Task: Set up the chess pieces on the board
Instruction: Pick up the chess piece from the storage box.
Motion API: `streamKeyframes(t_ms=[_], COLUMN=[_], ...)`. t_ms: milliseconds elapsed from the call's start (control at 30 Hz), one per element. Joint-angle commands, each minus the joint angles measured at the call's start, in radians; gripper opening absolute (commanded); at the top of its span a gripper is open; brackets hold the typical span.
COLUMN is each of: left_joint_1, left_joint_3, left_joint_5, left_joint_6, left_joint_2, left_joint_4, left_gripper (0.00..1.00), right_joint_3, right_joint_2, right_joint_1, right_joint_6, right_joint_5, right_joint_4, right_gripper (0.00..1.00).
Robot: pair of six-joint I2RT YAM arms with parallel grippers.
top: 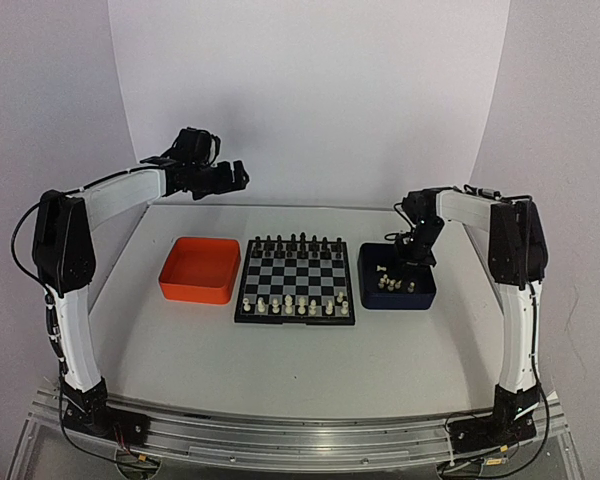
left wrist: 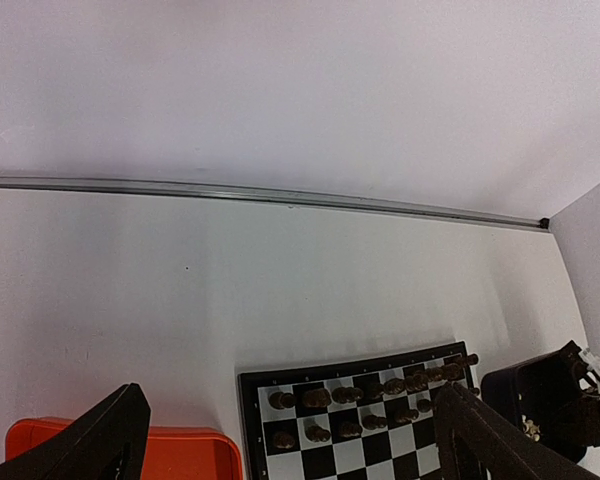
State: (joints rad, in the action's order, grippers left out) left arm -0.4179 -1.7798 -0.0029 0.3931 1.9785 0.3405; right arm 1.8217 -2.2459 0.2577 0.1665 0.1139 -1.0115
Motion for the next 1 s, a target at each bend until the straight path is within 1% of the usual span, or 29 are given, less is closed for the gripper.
streamKeyframes(t_ms=[0, 200, 367, 433, 567, 667, 800, 967], left_joint_1=[0.005, 0.005, 0.006, 0.007, 0.006, 0.006, 0.007, 0.007], left_joint_3=[-0.038, -0.035, -0.033, -0.029, -0.014, 0.009, 0.050, 0.112], left_joint_5=[0.000, 0.000, 0.000, 0.000, 0.000, -0.001, 0.000, 0.000], left_joint_6=[0.001, -0.003, -0.005, -0.004, -0.001, 0.001, 0.005, 0.013], left_joint_2=[0.004, 0.005, 0.005, 0.004, -0.007, -0.028, -0.061, -0.112], left_joint_4=[-0.008, -0.015, -0.016, -0.018, -0.023, -0.037, -0.054, -0.076], left_gripper=[1.00, 1.00, 1.00, 1.00, 1.00, 1.00, 1.00, 1.00], right_joint_3=[0.027, 0.042, 0.043, 0.041, 0.041, 0.041, 0.041, 0.033], right_joint_2=[-0.028, -0.046, -0.041, -0.030, 0.008, 0.058, 0.140, 0.222], right_joint_1=[-0.002, 0.000, 0.000, 0.000, 0.000, 0.000, 0.003, 0.044], right_joint_6=[0.011, 0.023, 0.025, 0.024, 0.023, 0.020, 0.025, 0.019], right_joint_5=[0.027, 0.048, 0.026, 0.017, -0.017, -0.061, -0.077, -0.114], right_joint_4=[-0.021, -0.021, -0.022, -0.021, -0.021, -0.021, -0.023, -0.029], right_gripper=[0.19, 0.18, 0.04, 0.00, 0.00, 0.00, 0.00, 0.00])
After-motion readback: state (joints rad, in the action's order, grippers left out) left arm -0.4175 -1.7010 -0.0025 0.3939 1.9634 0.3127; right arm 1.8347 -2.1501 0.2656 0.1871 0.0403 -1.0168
